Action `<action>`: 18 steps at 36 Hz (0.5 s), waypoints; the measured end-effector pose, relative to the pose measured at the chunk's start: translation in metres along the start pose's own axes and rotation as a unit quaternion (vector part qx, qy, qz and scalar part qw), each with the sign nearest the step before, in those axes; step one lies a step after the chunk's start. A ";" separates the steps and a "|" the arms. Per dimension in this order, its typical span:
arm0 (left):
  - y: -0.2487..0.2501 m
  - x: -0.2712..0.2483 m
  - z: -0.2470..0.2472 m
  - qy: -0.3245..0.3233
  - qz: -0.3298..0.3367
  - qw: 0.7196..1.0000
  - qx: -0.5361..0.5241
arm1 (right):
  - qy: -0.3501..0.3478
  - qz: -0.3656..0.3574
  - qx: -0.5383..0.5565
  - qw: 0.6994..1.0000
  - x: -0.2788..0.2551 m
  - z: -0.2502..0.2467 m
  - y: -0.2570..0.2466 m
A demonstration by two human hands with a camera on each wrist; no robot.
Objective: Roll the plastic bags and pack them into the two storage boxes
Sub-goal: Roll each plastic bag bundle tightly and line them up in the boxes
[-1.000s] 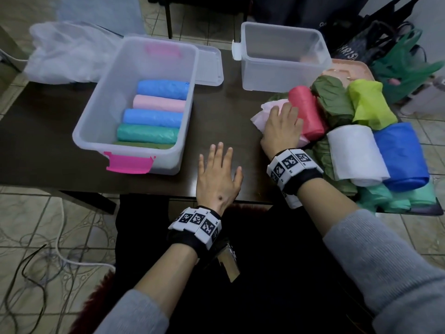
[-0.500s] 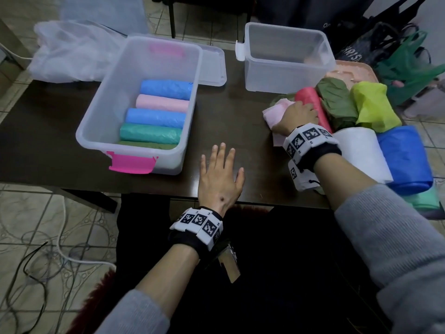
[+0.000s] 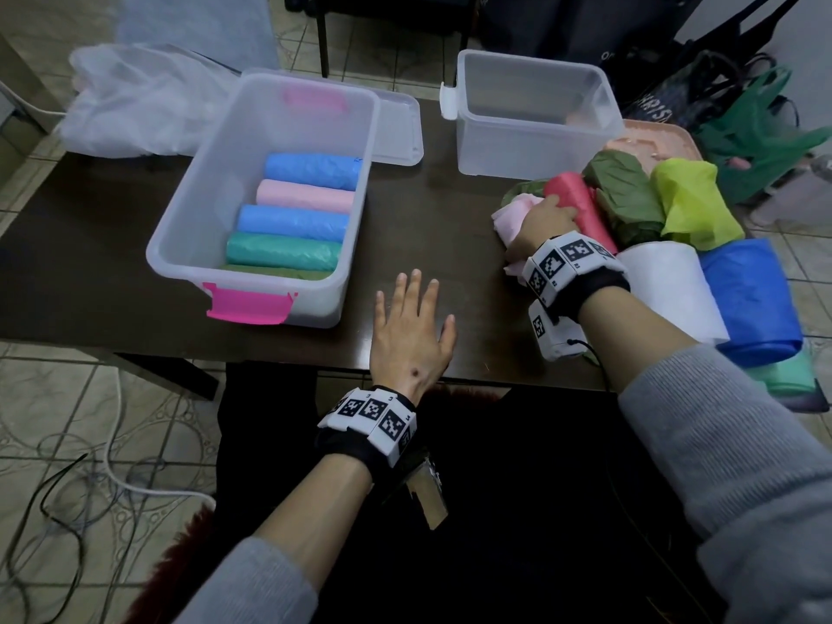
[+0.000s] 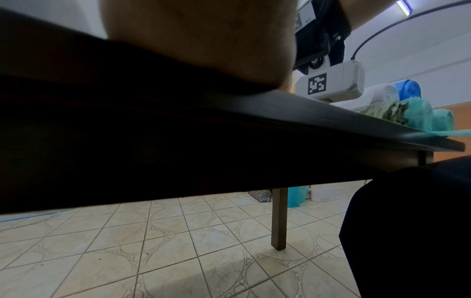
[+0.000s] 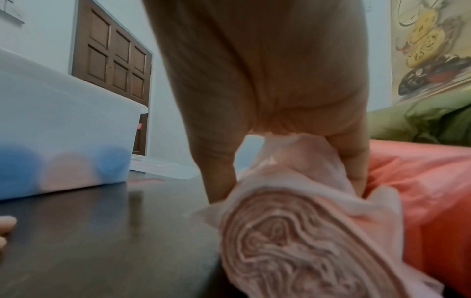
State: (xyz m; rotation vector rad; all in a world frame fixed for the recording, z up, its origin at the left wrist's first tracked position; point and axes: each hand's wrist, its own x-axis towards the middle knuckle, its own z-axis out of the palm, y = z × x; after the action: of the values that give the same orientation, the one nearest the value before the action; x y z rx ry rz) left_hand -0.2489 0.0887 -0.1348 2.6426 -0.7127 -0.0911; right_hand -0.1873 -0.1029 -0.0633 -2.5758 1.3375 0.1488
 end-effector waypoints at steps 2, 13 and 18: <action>0.001 0.000 -0.001 0.006 0.000 1.000 0.003 | -0.017 -0.003 0.012 1.000 -0.003 -0.001 0.002; 0.002 -0.001 -0.001 0.011 0.001 1.000 0.003 | -0.004 -0.128 0.175 0.976 -0.018 -0.013 0.014; 0.002 -0.001 -0.001 0.014 0.002 1.000 0.001 | -0.041 -0.280 0.166 0.945 -0.037 -0.010 0.012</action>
State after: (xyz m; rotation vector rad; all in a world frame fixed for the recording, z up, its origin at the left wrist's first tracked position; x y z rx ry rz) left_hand -0.2504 0.0883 -0.1333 2.6384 -0.7085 -0.0528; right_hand -0.2183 -0.0832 -0.0482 -2.5019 0.5033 -0.0653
